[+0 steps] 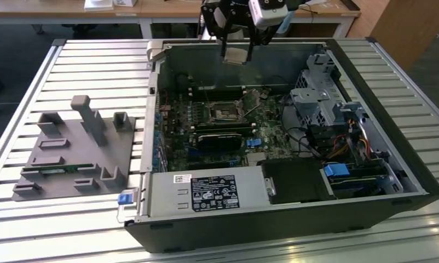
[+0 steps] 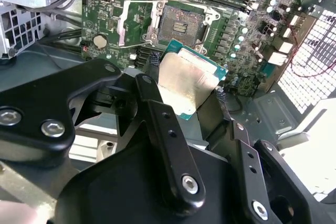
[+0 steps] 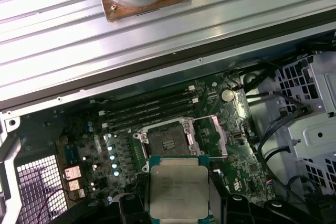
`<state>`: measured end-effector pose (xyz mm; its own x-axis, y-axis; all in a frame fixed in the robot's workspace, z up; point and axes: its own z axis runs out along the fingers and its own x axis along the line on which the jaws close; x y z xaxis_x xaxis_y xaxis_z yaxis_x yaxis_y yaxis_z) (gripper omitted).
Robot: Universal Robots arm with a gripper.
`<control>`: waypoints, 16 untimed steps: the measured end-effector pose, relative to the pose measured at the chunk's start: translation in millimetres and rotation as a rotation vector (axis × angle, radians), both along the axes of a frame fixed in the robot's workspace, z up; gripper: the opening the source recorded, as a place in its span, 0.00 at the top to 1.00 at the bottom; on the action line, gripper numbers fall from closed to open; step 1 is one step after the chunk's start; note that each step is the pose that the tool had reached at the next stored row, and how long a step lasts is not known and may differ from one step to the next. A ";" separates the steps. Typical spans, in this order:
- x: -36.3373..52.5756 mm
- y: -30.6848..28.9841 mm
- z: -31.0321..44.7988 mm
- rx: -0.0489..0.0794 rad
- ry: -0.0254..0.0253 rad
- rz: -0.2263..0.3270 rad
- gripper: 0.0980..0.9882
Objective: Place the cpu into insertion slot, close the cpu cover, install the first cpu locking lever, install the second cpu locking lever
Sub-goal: 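Place the cpu into insertion slot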
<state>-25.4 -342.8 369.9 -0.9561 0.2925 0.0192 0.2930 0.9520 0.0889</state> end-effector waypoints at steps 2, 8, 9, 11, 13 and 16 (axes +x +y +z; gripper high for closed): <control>0.0 0.0 0.0 0.000 0.0000 -0.006 0.51; 0.0 0.0 0.0 0.000 0.0000 -0.024 0.51; 0.0 0.0 0.0 0.000 0.0000 -0.027 0.51; 0.0 0.0 0.0 0.000 0.0000 -0.033 0.51; 0.0 0.0 0.0 0.000 0.0000 -0.040 0.51; 0.0 0.0 0.0 0.000 0.0000 -0.052 0.51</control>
<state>-25.4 -342.8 369.9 -0.9397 0.3414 0.0192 0.3418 0.9356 0.0889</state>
